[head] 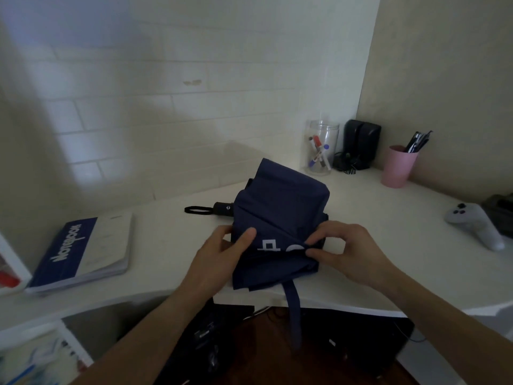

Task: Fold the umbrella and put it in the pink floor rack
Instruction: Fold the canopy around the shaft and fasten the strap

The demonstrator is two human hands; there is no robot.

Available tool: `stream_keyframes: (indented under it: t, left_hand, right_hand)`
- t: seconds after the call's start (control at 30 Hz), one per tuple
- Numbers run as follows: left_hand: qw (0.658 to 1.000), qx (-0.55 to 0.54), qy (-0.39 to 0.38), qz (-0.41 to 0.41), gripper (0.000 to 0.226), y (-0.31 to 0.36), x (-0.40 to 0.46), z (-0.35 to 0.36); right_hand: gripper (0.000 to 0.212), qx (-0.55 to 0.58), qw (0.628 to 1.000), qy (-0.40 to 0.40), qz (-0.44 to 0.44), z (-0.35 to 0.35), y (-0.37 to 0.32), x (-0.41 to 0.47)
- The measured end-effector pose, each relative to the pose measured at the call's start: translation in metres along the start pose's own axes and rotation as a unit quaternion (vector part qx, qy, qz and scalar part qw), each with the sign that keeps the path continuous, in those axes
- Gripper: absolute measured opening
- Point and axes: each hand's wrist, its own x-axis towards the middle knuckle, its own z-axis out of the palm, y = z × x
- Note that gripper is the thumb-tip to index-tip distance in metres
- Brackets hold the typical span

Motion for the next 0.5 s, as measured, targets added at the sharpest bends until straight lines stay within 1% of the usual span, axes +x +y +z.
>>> stream_keyframes:
  t: [0.03,0.1,0.13,0.17,0.2,0.23,0.3,0.33,0.4,0.43,0.47,0.5]
  left_hand:
    - [1.0,-0.014,-0.008,0.001,0.032,0.001,0.001,0.003]
    - [0.999,-0.049,0.0,0.018,0.008,0.004,0.0,0.008]
    - [0.998,-0.045,0.016,0.033,0.005,0.0,0.0,0.007]
    - [0.997,-0.033,0.041,0.051,0.007,-0.004,0.0,0.006]
    - [0.996,-0.015,0.065,0.064,0.006,-0.009,0.0,0.003]
    - [0.995,-0.02,0.074,0.069,0.004,-0.012,0.0,0.0]
    - [0.996,-0.051,0.035,0.071,0.004,-0.015,-0.002,-0.006]
    - [0.996,-0.055,0.011,0.068,0.006,-0.015,-0.003,-0.008]
    - [0.998,-0.045,-0.004,0.047,0.005,-0.015,-0.002,-0.01]
    - [0.998,-0.044,0.002,0.034,0.003,-0.013,-0.001,-0.01]
    - [0.999,-0.042,0.012,0.021,0.005,-0.012,0.0,-0.01]
    - [0.999,-0.037,0.025,0.015,0.013,-0.011,0.001,-0.01]
  right_hand:
    - [0.012,0.013,1.0,-0.005,0.013,0.0,-0.001,-0.001]
    - [0.002,0.05,0.998,-0.001,0.048,0.001,-0.002,-0.001]
    - [0.008,0.07,0.995,0.014,0.074,0.002,-0.002,0.0]
    - [0.012,0.088,0.99,0.032,0.104,0.003,-0.003,0.0]
    - [0.013,0.102,0.985,0.05,0.132,0.004,-0.002,0.001]
    - [0.011,0.12,0.978,0.064,0.157,0.005,-0.003,0.0]
    - [0.007,0.157,0.964,0.087,0.195,0.008,-0.005,-0.001]
    - [0.014,0.182,0.955,0.096,0.212,0.009,-0.005,-0.002]
    - [0.031,0.251,0.928,0.109,0.254,0.01,-0.006,-0.002]
    - [0.036,0.272,0.917,0.113,0.268,0.009,-0.007,-0.002]
    - [0.039,0.278,0.914,0.115,0.272,0.008,-0.007,-0.001]
    - [0.04,0.273,0.916,0.114,0.272,0.007,-0.007,-0.002]
